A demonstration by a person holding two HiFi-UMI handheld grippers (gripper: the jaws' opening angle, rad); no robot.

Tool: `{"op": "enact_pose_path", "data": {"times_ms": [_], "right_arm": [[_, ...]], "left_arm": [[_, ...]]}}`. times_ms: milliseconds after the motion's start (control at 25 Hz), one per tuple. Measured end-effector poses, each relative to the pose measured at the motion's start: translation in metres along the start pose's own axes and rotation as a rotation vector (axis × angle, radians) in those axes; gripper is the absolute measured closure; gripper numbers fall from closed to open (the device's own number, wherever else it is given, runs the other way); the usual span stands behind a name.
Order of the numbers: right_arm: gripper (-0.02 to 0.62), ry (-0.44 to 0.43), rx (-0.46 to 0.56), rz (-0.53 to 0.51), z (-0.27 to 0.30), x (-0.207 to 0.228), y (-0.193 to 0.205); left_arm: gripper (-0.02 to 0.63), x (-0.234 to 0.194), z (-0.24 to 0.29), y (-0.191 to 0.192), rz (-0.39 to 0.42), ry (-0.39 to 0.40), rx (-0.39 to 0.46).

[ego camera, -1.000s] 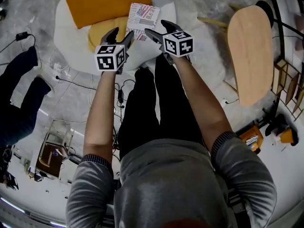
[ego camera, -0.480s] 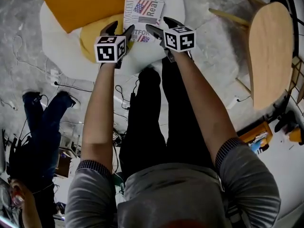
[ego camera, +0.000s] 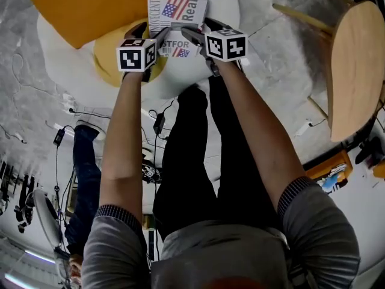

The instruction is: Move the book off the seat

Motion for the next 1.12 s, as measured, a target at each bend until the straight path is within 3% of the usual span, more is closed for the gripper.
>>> {"op": "enact_pose_path", "data": {"times_ms": [240, 360, 400, 440, 480, 560, 800, 1120], "right_arm": [[0.201, -0.033, -0.035, -0.001, 0.021, 0.011, 0.019], [0.264, -0.011, -0.033, -0.004, 0.025, 0.015, 0.018], [0.311, 0.000, -0.032, 0.000, 0.024, 0.017, 0.019], [0.308, 0.008, -0.030, 0.003, 0.022, 0.017, 0.018], [0.318, 0.013, -0.025, 0.001, 0.020, 0.016, 0.017], [0.321, 0.021, -0.008, -0.027, 0.013, 0.011, 0.011], [0.328, 0.022, 0.040, -0.141, -0.031, -0.029, -0.015], [0.328, 0.027, 0.099, -0.319, -0.101, -0.121, -0.047]], "left_arm": [[0.282, -0.002, 0.017, 0.008, 0.004, 0.000, 0.002], [0.284, -0.004, 0.017, 0.010, -0.042, 0.005, 0.021], [0.285, -0.004, 0.016, 0.010, -0.049, 0.004, 0.021], [0.286, -0.002, 0.015, 0.010, -0.053, 0.003, 0.020], [0.330, 0.000, 0.013, 0.009, -0.054, -0.001, 0.020], [0.327, 0.004, 0.007, 0.004, -0.054, -0.012, 0.030], [0.325, 0.023, -0.043, -0.016, -0.109, -0.034, 0.101], [0.325, 0.047, -0.150, -0.046, -0.155, -0.069, 0.203]]}}
Point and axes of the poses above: the fingertips, and each gripper's own axes: z forward along the fingers, x to its right, y out of its underside, the point moved 4 cm from there along -z, backward along the fingers, and after that the axes turned 2 degrees about z, right-handed, at the moved point
